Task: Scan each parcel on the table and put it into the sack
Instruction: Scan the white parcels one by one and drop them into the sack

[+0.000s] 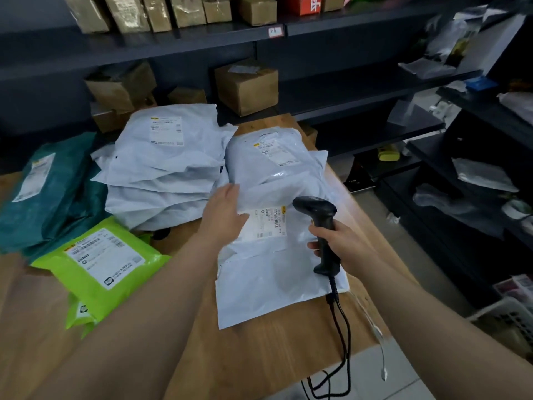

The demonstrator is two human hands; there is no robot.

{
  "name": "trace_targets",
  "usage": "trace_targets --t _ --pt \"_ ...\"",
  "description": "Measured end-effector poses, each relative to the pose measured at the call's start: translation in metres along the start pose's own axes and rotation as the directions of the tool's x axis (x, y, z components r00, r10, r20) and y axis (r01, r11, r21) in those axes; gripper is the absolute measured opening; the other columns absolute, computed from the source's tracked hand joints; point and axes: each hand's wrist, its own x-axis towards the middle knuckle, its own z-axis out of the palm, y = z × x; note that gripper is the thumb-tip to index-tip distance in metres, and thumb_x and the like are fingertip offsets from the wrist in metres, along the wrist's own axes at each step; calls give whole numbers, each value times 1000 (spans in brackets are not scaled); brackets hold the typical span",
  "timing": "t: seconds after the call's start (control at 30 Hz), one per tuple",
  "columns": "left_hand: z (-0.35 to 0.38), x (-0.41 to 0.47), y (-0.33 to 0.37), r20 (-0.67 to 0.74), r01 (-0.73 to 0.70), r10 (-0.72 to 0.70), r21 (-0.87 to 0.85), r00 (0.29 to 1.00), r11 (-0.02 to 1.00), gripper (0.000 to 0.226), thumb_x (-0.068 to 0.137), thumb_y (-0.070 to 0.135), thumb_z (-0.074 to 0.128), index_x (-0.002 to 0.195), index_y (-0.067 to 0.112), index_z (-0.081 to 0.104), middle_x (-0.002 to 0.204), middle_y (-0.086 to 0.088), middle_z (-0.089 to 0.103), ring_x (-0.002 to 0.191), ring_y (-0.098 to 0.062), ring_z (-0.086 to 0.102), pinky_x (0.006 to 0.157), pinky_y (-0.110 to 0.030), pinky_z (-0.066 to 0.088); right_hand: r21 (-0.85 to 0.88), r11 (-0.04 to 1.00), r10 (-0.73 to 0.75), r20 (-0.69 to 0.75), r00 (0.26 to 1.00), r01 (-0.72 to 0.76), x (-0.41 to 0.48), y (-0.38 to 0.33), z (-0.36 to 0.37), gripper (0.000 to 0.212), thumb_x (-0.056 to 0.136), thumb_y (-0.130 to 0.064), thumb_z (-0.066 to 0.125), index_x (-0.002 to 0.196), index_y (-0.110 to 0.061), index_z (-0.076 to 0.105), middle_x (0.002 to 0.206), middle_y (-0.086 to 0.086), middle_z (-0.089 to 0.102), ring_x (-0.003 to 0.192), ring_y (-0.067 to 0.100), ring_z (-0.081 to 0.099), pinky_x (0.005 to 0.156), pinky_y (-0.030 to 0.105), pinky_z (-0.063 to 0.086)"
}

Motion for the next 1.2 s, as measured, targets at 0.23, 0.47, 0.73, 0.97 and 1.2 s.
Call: trace_targets --t 0.23,0.47,0.73,0.97,1.2 --pt "9 33 29 175 -8 -24 175 984 984 49 81 48 66 117 18 55 115 -5 63 107 -31 59 82 -35 40 5 1000 -6 38 999 5 4 -2 -12 22 89 -23 68 110 -18 62 96 8 66 72 18 66 68 32 56" --pt "-36 -9 23 287 320 -259 -192 922 928 34 97 44 44 84 16 59 78 -1 56 83 -27 57 67 -31 38 87 996 -11 142 990 -2 -11 -18 -17 18 82 -8 67 100 -8 65 77 8 67 57 18 60 55 31 51" --pt "-72 -121 -25 303 396 -571 -917 763 43 41 99 39 48 126 10 58 117 -8 69 103 -23 67 85 -37 53 -12 996 -84 325 942 93 -44 -45 40 23 81 -28 76 92 -11 65 68 4 65 57 17 57 57 30 48" --pt "-61 -190 -63 268 264 -707 -957 655 -118 42 102 30 42 136 5 48 129 -14 61 110 -27 61 72 -32 52 -272 951 0 481 877 149 -85 -47 116 24 80 -31 75 92 -12 67 66 3 66 52 16 57 51 27 49" --pt "-48 -212 -87 251 210 -773 -965 582 -155 38 101 33 46 133 13 52 126 -9 63 107 -23 63 83 -37 53 -381 918 87 466 880 111 -111 -41 173 20 80 -27 73 83 -9 65 62 4 58 47 15 51 46 25 43"
